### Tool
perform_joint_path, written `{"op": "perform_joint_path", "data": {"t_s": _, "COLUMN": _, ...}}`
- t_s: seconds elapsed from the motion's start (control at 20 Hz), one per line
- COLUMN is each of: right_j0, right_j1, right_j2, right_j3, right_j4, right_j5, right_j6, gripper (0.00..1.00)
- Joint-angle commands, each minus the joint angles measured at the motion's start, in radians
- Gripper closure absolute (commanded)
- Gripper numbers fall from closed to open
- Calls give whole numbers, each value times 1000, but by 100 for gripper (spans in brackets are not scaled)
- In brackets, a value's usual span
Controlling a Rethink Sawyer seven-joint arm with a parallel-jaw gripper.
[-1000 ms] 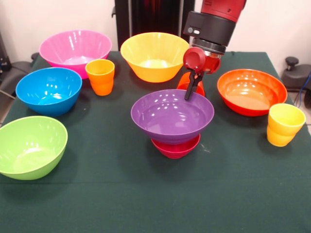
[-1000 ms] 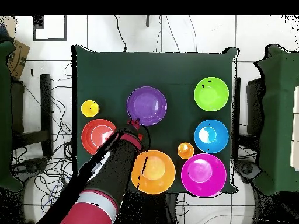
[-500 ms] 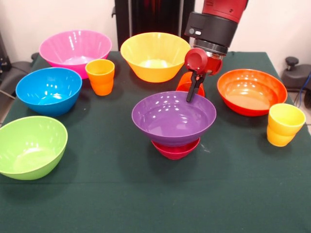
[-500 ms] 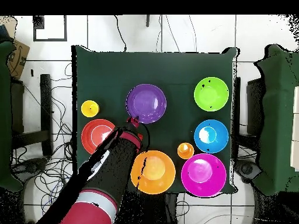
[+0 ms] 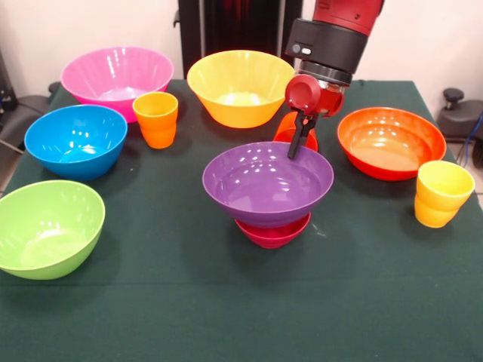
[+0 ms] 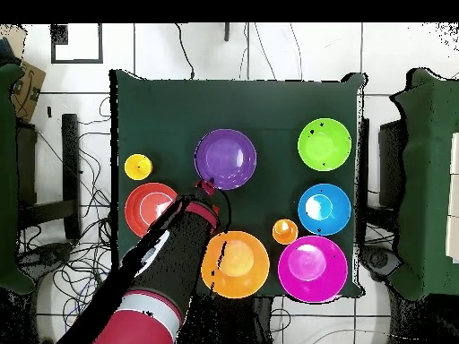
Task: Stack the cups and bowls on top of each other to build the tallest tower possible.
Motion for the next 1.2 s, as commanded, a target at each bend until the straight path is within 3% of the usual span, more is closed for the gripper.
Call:
{"op": "perform_joint_path", "data": {"t_s": 0.05, "right_j0": -20, "right_j1": 13, "right_j2": 107, "right_j3": -88, "right_j4": -6, "right_j5": 11, "right_j6": 63, "gripper": 100}}
{"op": "perform_joint_path", "data": {"t_s": 0.35, "right_j0": -58, "right_j1": -8, "right_j2": 146, "right_j3": -76, "right_j4": -23, "right_j5": 43, "right_j6": 22, "gripper": 100}}
{"op": "perform_joint_path", "data": {"t_s": 1.2, "right_j0": -25, "right_j1": 42, "right_j2": 121, "right_j3": -106, "right_j4": -5, "right_j5": 44, "right_j6": 54, "gripper": 100}}
